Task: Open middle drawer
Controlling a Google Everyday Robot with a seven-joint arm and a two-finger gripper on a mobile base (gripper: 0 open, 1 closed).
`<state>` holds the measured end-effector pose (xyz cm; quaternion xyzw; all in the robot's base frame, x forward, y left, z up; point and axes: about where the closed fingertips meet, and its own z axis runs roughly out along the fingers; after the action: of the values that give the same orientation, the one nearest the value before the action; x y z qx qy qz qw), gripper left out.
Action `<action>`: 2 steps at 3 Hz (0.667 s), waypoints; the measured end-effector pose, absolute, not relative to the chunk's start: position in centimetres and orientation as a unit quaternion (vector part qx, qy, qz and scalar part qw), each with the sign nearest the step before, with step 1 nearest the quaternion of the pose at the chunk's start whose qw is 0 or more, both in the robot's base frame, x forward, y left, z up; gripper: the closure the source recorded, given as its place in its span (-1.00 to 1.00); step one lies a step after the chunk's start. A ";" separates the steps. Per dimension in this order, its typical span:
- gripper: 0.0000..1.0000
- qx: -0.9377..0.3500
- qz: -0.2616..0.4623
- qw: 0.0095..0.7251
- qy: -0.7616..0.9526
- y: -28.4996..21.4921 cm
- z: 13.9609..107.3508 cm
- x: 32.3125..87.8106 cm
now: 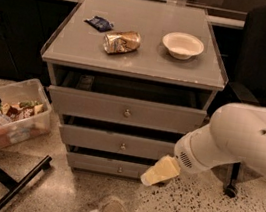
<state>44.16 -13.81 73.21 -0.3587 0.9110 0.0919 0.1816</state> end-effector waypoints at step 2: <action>-1.00 -0.316 0.098 0.208 0.921 -13.5 72.9 45.6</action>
Offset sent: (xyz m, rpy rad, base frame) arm 0.0132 0.0029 -0.0058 0.0415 -0.0257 -0.0845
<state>45.63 -13.48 72.94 -0.3156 0.9206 0.0981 0.2079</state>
